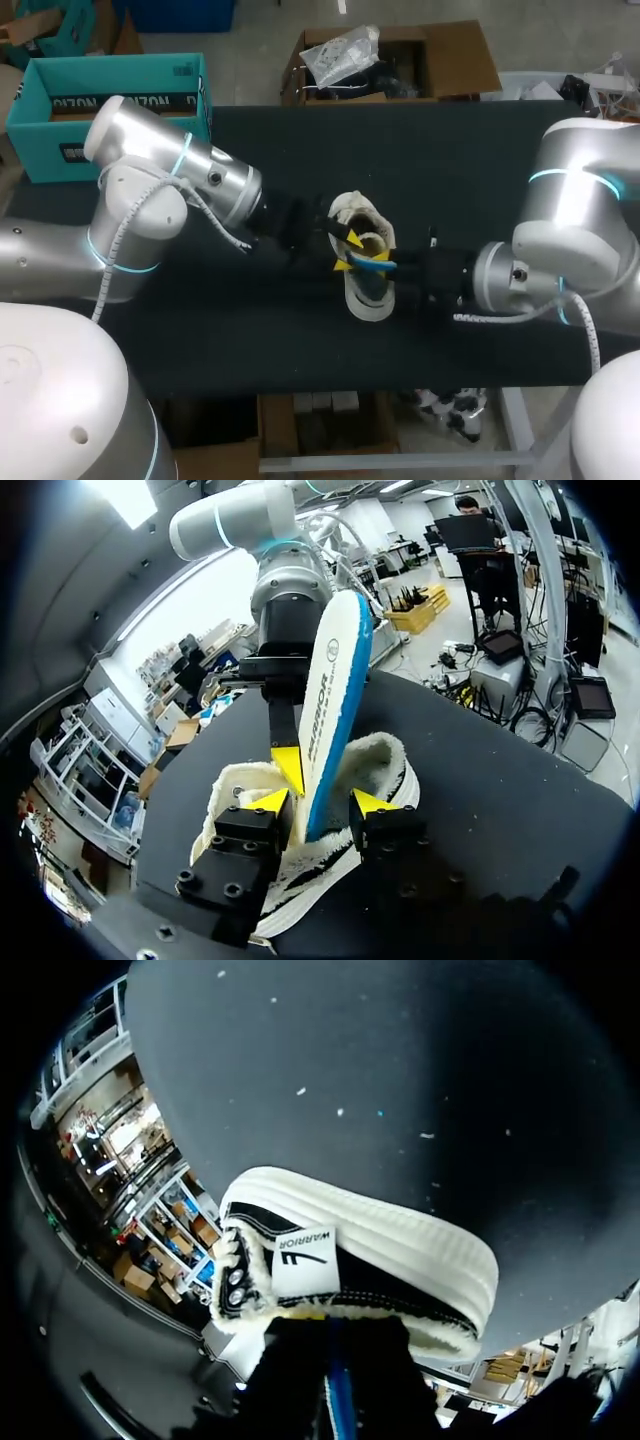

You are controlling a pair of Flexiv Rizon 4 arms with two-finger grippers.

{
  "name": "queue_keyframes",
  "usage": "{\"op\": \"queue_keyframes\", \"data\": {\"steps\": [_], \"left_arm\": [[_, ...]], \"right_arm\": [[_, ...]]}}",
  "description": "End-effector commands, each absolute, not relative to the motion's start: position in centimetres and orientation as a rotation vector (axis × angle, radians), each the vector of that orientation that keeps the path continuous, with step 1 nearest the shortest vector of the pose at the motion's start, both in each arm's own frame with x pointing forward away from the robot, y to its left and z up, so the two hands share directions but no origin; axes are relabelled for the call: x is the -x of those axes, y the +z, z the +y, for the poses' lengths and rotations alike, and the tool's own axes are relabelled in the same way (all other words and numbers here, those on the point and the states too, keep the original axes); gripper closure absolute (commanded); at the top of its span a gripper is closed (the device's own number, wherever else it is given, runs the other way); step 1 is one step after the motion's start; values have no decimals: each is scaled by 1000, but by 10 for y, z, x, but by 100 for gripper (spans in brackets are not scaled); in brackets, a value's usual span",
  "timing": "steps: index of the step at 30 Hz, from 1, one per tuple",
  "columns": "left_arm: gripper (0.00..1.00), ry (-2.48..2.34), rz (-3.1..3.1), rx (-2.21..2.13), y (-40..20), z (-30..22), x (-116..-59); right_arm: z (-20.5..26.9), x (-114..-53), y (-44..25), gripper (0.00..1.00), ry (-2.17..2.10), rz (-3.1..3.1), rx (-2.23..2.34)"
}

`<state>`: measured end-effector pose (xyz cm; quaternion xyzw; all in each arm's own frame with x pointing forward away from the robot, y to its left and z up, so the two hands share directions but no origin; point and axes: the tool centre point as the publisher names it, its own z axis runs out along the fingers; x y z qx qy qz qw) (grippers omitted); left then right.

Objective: Open the shoe tongue, take the insole out of the shoe, put the insole back into the shoe, and pack the shoe into the shoebox

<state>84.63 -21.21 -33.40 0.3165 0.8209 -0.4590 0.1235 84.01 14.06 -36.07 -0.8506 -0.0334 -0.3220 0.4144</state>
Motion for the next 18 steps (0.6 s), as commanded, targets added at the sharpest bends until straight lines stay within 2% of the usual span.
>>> {"op": "queue_keyframes", "data": {"steps": [1,3,5,7,8,11,12,13,15,18], "left_arm": [[67,-1344,2370,-941,-327,-209,-832],[72,-1337,2365,-950,-326,-212,-830],[90,-1318,2360,-951,-326,-216,-828],[100,-1305,2362,-944,-328,-218,-829],[100,-1300,2363,-936,-329,-218,-829],[100,-1299,2367,-930,-332,-218,-831],[100,-1299,2369,-928,-332,-218,-831],[100,-1299,2370,-926,-332,-217,-832],[100,-1301,2371,-922,-332,-216,-832],[100,-1304,2368,-918,-331,-215,-832]], "right_arm": [[137,-838,-365,100,-820,-75,2123],[137,-838,-365,100,-819,-76,2118],[138,-839,-366,100,-818,-79,2115],[139,-839,-365,100,-817,-81,2113],[139,-838,-364,100,-817,-85,2111],[140,-832,-361,67,-819,-90,2109],[141,-829,-359,53,-820,-94,2112],[141,-826,-356,48,-823,-98,2116],[142,-819,-351,45,-835,-104,2123],[144,-812,-346,51,-843,-111,2140]]}}
